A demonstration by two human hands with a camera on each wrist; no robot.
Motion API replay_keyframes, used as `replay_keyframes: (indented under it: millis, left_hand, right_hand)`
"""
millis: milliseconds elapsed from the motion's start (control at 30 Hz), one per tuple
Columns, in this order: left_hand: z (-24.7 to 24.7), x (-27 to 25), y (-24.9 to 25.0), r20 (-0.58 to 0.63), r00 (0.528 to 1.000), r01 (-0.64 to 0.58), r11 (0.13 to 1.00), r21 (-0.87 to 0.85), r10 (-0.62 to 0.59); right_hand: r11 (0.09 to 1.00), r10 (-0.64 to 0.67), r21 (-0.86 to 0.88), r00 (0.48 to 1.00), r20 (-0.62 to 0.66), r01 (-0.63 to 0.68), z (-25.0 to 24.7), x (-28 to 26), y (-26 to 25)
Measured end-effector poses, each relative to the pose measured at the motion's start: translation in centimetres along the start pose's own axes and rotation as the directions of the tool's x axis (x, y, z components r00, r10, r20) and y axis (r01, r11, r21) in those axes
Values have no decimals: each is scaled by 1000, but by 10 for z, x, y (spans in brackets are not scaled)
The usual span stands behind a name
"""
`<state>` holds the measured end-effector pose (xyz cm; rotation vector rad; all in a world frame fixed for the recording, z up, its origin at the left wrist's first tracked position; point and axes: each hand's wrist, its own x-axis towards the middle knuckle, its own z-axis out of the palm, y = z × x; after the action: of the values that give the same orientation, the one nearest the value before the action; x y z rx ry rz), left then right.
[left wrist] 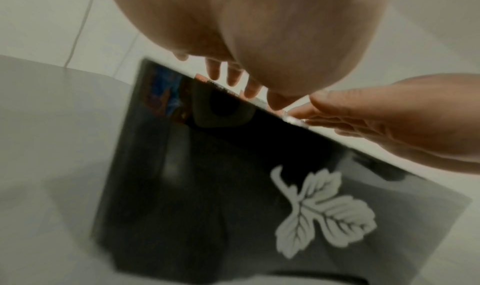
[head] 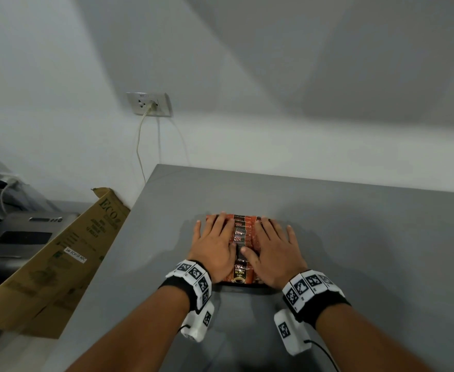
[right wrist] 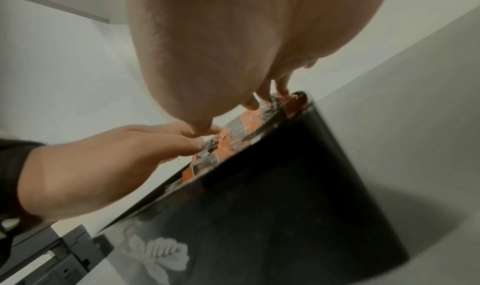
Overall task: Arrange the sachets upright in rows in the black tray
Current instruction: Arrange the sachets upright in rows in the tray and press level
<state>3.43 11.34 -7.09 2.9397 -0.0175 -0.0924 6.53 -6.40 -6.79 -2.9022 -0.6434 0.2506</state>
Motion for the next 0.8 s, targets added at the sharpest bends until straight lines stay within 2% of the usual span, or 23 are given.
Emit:
replay_keyframes:
  millis: [200,333,467,567,667,800]
  left_hand:
    - [0,13,7,68,998,-20,999,47,17]
    - [-2,12,6,24,1000,-7,1000,16,7]
    - [-9,-1,-11,-51,993,96,981,-171,-106]
    - [-5,-18,-29,-109,969,159,898,-410,-222]
    - [1,-32,-35,-37,939,251,753,-608,-343]
    - [10,-40,-32,-44,932,247,721,-648,-359]
  right_hand:
    - [999,-16,-39,999,44,17,-3,7,0]
    - [1000,-12,-11,1000,26,12,-7,6,1]
    - [993,23,118,998,-58,-16,-16,-14,12]
    - [940,132,331,981,-140,-79,-15,-32,27]
    - [813,278,553,956,-96,-181,-6,-39,37]
    - [763,303,612,951,-55,-207,5,-39,37]
